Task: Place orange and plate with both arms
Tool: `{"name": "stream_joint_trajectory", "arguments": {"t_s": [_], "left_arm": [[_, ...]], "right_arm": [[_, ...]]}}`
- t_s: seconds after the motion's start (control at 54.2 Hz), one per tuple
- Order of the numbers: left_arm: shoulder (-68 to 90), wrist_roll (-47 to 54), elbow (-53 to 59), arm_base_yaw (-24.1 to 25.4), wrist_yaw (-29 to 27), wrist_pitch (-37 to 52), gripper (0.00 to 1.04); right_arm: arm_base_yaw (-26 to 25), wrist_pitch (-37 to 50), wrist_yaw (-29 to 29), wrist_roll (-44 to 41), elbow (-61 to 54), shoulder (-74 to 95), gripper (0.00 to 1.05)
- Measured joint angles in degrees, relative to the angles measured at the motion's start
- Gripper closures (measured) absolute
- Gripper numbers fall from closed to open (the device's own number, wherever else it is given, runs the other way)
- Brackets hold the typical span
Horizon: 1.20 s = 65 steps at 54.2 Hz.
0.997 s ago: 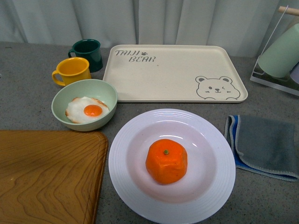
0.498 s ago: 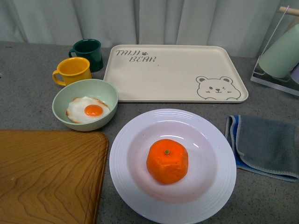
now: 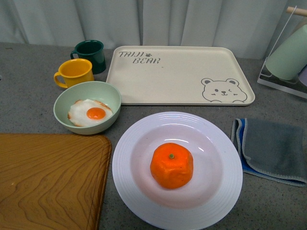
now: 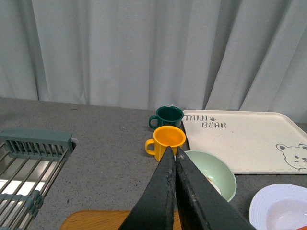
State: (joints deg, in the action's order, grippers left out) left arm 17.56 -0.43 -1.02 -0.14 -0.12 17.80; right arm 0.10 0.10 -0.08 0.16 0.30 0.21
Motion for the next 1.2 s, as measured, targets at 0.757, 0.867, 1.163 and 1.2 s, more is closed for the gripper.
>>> {"name": "stream_joint_trajectory", "arguments": {"t_s": [0.757, 0.867, 1.163, 1.2], "left_arm": [[-17.25, 0.00, 0.00, 0.00, 0.13, -17.66, 1.01], [-17.29, 0.00, 0.00, 0.00, 0.11, -17.68, 0.82], [-17.33, 0.00, 0.00, 0.00, 0.11, -17.68, 0.31], [-17.33, 0.00, 0.00, 0.00, 0.13, -17.68, 0.26]], "right_arm": [[0.00, 0.00, 0.00, 0.00, 0.00, 0.00, 0.09], [3.48, -6.54, 2.95, -3.04, 4.35, 11.69, 0.09], [11.82, 13.20, -11.19, 16.68, 13.40, 60.57, 0.09], [11.87, 13.18, -13.20, 18.47, 14.51, 64.76, 0.09]]}}
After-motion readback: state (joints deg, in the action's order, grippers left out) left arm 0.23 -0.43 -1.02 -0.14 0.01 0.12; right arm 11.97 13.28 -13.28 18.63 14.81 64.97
